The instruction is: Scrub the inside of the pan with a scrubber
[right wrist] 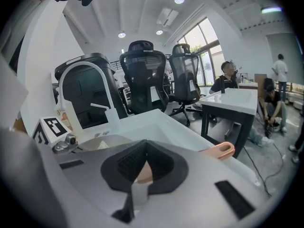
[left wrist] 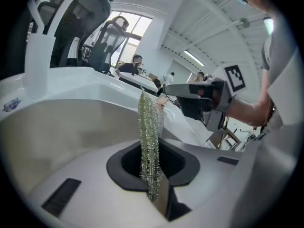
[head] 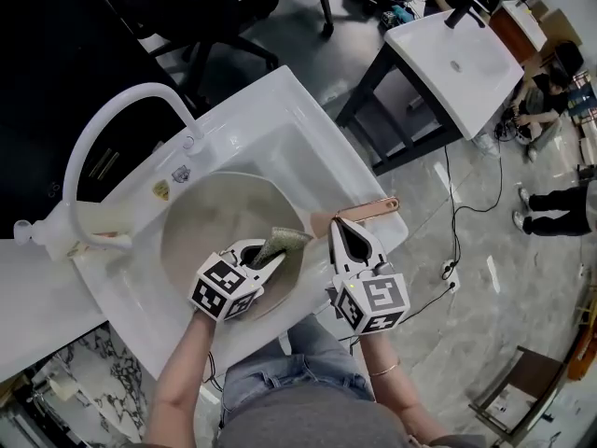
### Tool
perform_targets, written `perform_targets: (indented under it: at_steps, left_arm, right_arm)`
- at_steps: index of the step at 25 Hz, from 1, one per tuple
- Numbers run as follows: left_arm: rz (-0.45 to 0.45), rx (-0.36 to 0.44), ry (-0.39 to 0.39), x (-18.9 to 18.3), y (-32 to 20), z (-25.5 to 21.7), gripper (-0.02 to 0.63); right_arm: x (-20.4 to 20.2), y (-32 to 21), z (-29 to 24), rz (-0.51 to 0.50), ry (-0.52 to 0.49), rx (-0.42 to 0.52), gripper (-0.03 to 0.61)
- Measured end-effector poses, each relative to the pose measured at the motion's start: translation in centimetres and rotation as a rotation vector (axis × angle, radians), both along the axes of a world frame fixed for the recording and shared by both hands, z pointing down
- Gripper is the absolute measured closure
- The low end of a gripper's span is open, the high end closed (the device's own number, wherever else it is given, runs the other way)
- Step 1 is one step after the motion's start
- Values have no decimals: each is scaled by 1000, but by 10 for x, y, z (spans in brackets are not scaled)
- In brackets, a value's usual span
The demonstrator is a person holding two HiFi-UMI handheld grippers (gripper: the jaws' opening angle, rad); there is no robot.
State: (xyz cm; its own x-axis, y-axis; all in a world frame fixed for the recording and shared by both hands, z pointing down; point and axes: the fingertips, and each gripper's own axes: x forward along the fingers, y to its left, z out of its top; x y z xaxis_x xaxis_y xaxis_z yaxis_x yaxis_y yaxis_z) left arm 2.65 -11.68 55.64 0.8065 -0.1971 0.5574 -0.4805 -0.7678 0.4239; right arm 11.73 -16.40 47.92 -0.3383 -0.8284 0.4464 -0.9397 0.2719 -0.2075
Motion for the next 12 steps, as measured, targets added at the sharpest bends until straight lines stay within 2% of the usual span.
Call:
perform_targets:
  at_steps: [3,12]
  left_arm:
    - [-50,-8,-4,1,-14,8,554]
    - [-135,39,-82,3,-48,27,554]
  right_arm:
    - [3,-3,1,-1,-7,2,568]
    - [3,-11,5,-23,-18,-5,568]
